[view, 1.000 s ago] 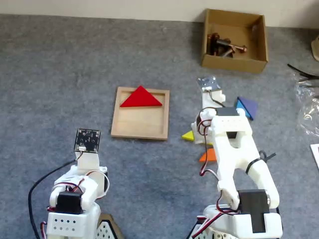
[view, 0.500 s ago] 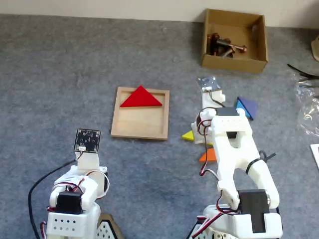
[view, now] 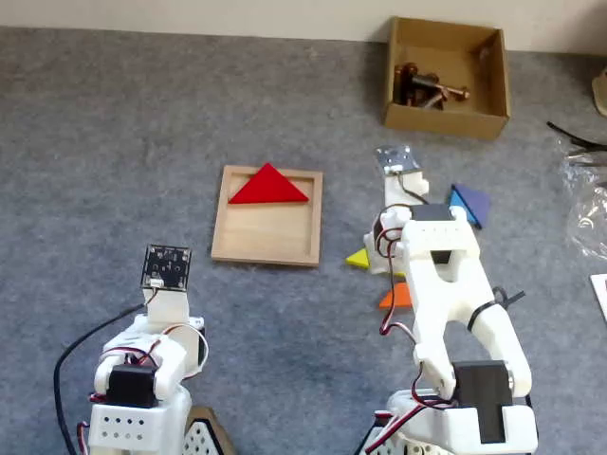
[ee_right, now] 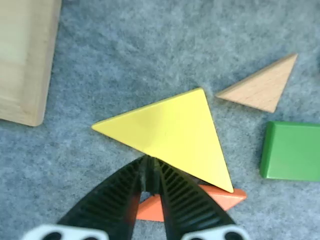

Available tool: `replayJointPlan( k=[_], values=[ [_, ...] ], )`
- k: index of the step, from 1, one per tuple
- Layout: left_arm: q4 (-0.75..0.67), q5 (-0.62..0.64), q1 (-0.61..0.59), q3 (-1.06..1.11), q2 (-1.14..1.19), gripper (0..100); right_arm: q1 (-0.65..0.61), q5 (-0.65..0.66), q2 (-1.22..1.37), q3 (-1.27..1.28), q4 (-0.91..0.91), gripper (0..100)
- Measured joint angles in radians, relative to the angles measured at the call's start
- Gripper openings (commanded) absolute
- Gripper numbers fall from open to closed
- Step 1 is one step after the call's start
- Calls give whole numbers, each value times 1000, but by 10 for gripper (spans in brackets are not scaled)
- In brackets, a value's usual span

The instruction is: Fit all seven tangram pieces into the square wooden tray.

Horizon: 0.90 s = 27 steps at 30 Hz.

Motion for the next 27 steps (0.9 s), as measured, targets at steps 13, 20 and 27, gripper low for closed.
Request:
replayJointPlan(
  k=[13, 20, 27],
  values=[
    [0, 0, 0, 0, 0, 5, -83, 0, 0, -3, 143, 9],
    [0, 0, 0, 0, 0, 5, -95, 0, 0, -110, 230, 9],
    [0, 0, 0, 0, 0, 5, -97, 0, 0, -319, 414, 9]
  ],
)
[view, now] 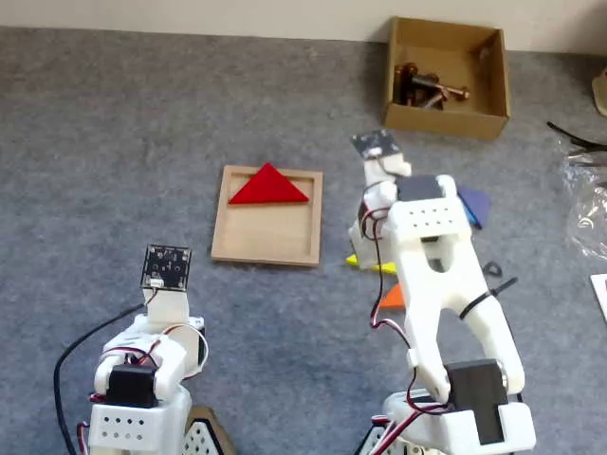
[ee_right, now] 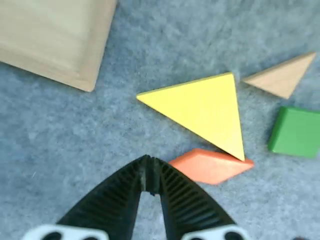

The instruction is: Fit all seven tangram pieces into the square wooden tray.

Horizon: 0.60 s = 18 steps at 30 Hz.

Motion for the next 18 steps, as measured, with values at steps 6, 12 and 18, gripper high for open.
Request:
replayJointPlan(
  k=[6, 12, 18],
  values=[
    [0, 0, 0, 0, 0, 5, 0, 0, 0, -218, 178, 9],
    [0, 0, 0, 0, 0, 5, 2, 0, 0, -361, 276, 10],
    [0, 0, 0, 0, 0, 5, 0, 0, 2, -446, 318, 10]
  ],
)
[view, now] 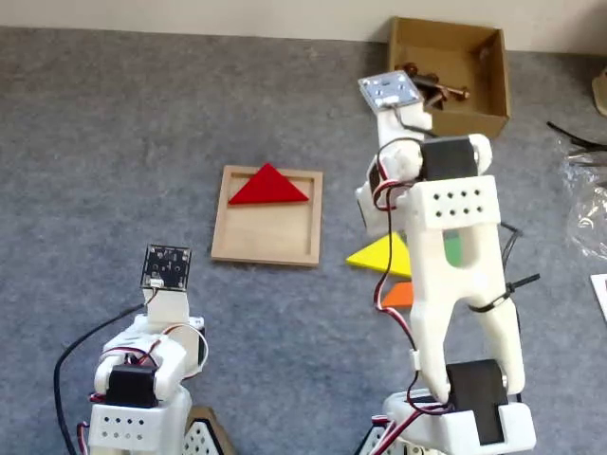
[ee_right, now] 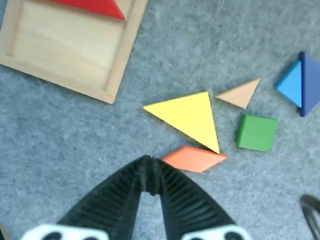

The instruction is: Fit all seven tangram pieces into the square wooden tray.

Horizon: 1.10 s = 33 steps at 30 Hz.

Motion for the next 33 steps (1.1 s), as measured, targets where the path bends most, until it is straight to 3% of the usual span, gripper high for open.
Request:
replayJointPlan(
  k=[7, 14, 22, 29, 33],
  values=[
    [0, 0, 0, 0, 0, 5, 2, 0, 160, -83, 6, 11],
    [0, 0, 0, 0, 0, 5, -48, 5, 368, -377, 37, 11],
    [0, 0, 0, 0, 0, 5, -80, 187, 554, -532, 37, 5],
    [0, 0, 0, 0, 0, 5, -89, 463, 583, -562, 37, 5],
    [0, 0, 0, 0, 0, 5, -112, 537, 583, -562, 29, 5]
  ],
)
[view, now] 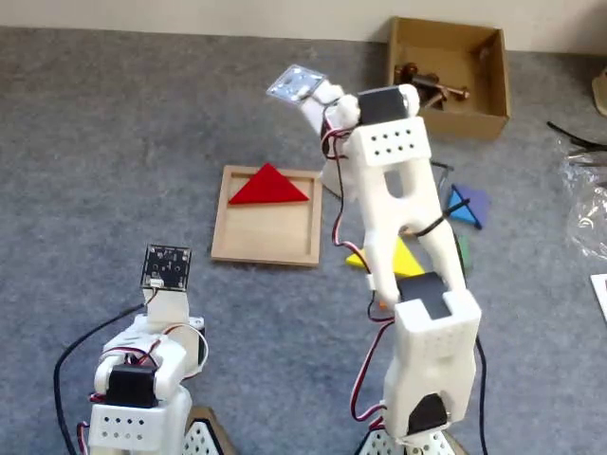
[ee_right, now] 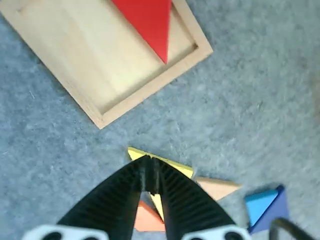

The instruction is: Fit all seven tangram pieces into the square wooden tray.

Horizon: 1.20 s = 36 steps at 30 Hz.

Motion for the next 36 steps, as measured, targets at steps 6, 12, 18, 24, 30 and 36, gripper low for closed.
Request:
replayJointPlan(
  k=[6, 12, 18, 24, 30, 36],
  values=[
    [0, 0, 0, 0, 0, 5, -34, 18, 71, 0, -74, 5],
    [0, 0, 0, 0, 0, 5, -72, 18, 176, -3, -106, 5],
    [0, 0, 0, 0, 0, 5, -89, 18, 193, -18, -181, 5],
    [0, 0, 0, 0, 0, 5, -89, 18, 193, -18, -267, 5],
    [0, 0, 0, 0, 0, 5, -114, 18, 253, -20, -327, 5],
    [0, 0, 0, 0, 0, 5, -130, 18, 327, -20, -341, 5]
  ],
)
